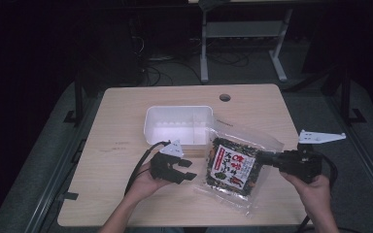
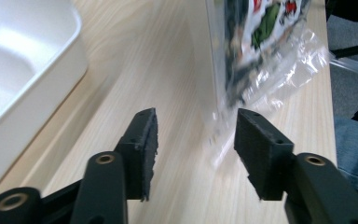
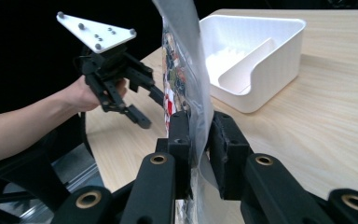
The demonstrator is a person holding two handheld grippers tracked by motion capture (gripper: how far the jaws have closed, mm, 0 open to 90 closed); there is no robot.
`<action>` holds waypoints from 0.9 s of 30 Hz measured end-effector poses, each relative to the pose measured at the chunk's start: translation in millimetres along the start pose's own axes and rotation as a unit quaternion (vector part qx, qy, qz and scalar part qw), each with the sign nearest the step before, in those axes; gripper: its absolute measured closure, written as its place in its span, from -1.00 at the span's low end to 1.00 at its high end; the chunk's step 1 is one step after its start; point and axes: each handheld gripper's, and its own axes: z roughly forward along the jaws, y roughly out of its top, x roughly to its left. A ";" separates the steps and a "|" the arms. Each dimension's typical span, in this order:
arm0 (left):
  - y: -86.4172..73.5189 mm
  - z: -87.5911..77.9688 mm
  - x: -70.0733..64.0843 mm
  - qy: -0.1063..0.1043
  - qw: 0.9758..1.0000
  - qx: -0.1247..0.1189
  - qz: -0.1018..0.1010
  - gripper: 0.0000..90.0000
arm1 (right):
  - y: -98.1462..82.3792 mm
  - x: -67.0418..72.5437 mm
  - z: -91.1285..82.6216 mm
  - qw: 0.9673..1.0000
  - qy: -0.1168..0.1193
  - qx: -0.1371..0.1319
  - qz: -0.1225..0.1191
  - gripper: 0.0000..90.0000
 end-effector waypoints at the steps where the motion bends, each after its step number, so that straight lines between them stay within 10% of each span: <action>1: -2.6 -3.4 0.3 0.002 1.000 -0.003 -0.003 0.06 | 0.0 0.0 0.0 1.000 0.000 0.000 0.000 0.75; 27: -68.7 -48.7 -0.6 0.077 0.996 0.032 -0.032 -0.30 | 36.2 20.6 -5.9 0.999 -0.044 -0.019 -0.022 0.75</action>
